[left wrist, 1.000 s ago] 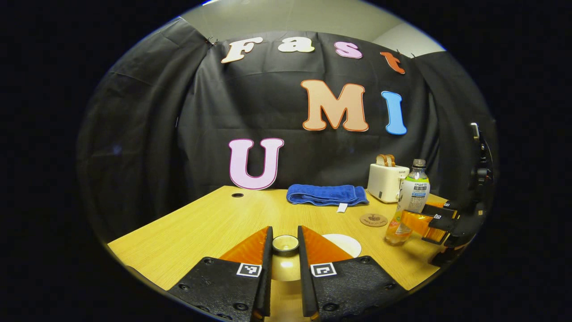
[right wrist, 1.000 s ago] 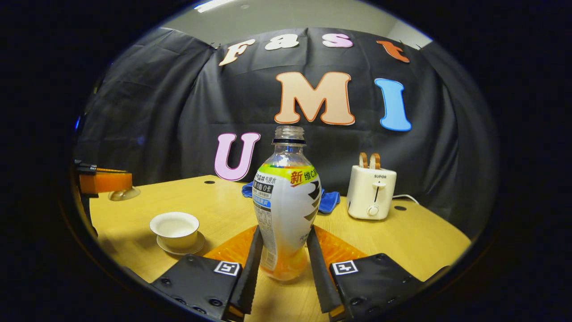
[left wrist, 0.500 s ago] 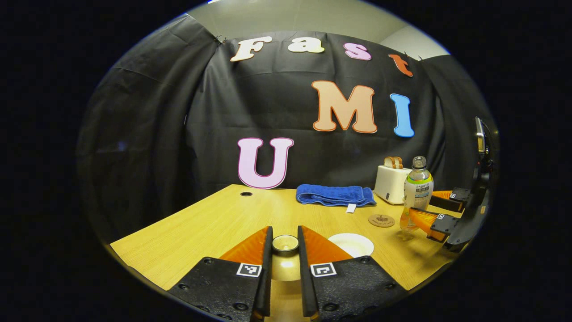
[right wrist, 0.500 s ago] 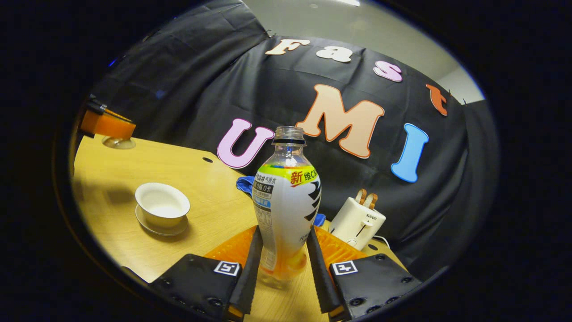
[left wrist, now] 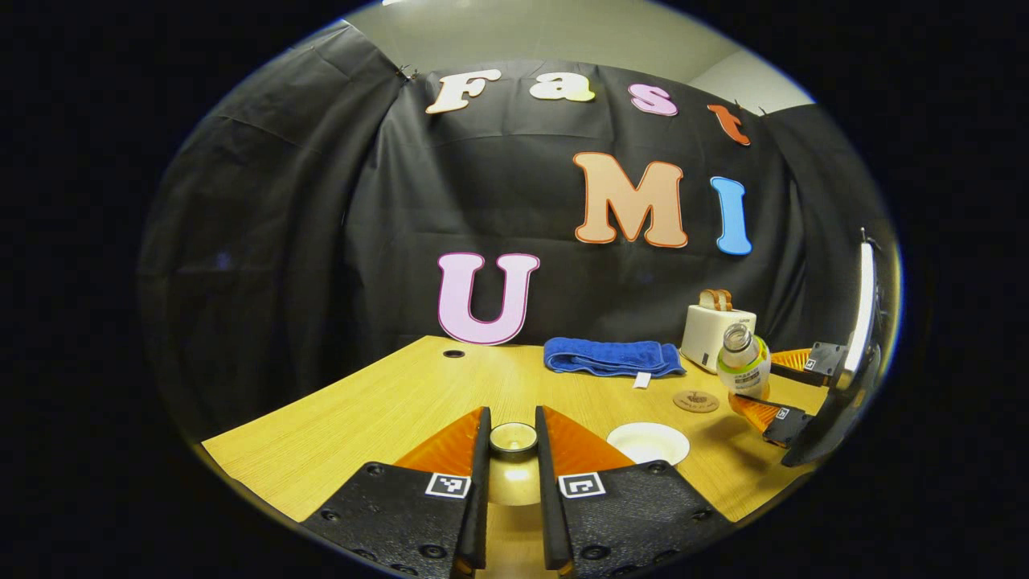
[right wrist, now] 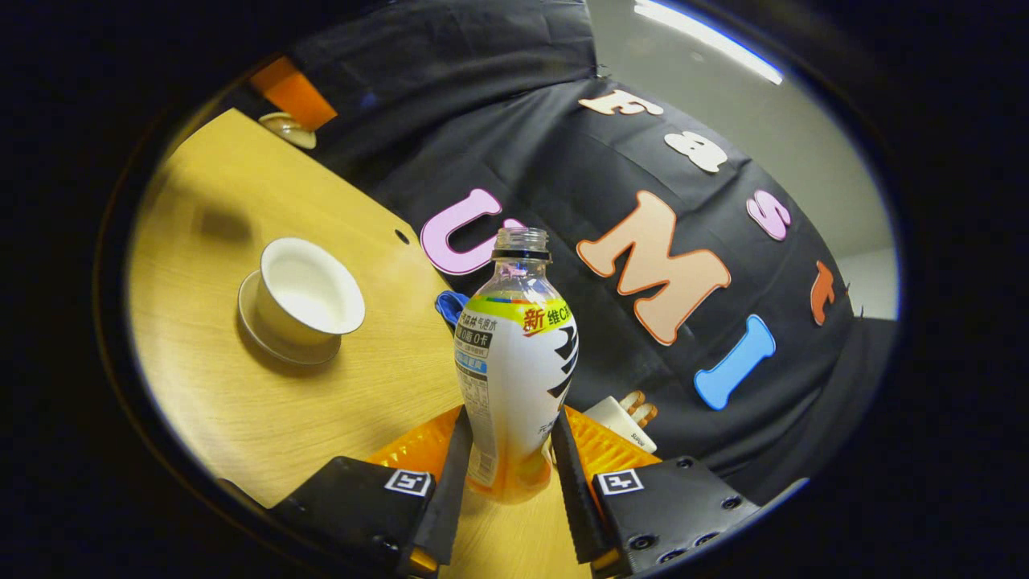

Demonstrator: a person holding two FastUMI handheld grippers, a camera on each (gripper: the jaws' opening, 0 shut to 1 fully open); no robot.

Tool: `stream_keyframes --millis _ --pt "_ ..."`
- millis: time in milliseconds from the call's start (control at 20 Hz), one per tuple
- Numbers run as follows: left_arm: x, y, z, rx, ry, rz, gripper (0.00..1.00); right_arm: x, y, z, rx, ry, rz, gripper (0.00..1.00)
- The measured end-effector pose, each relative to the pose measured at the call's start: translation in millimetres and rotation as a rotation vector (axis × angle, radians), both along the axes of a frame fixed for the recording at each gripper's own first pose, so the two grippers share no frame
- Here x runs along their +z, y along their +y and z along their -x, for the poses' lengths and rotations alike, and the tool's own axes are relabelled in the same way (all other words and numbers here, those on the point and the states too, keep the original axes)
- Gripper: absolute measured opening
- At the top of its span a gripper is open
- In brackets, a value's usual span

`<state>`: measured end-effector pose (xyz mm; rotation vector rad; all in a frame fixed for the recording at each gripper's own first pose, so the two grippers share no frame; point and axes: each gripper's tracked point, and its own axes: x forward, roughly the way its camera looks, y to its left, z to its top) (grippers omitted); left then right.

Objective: Open the teacup lid with one hand, grasp the water bottle and pour water into the teacup with the other hand; after pouring, place the water bottle on the coaster and then close the teacup lid.

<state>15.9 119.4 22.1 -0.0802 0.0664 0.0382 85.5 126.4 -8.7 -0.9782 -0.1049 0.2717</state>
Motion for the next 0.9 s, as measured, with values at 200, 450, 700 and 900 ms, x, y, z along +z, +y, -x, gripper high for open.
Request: stream_keyframes --millis 200,450,700,900 --pt "-2.5 13.1 1.7 0.028 -0.006 0.007 0.25 -13.3 7.6 -2.7 0.007 -0.02 0.15 0.59" --pt "-6.0 23.7 3.1 0.044 -0.005 0.014 0.25 -19.7 16.8 -0.4 0.036 -0.08 0.302 0.6" --pt "-8.3 29.0 3.1 0.057 -0.014 0.038 0.25 -22.3 18.6 -4.9 0.057 -0.132 0.468 0.6" --pt "-14.2 27.9 3.0 0.048 0.002 0.054 0.25 -17.8 21.3 -5.2 0.076 -0.168 0.564 0.6"
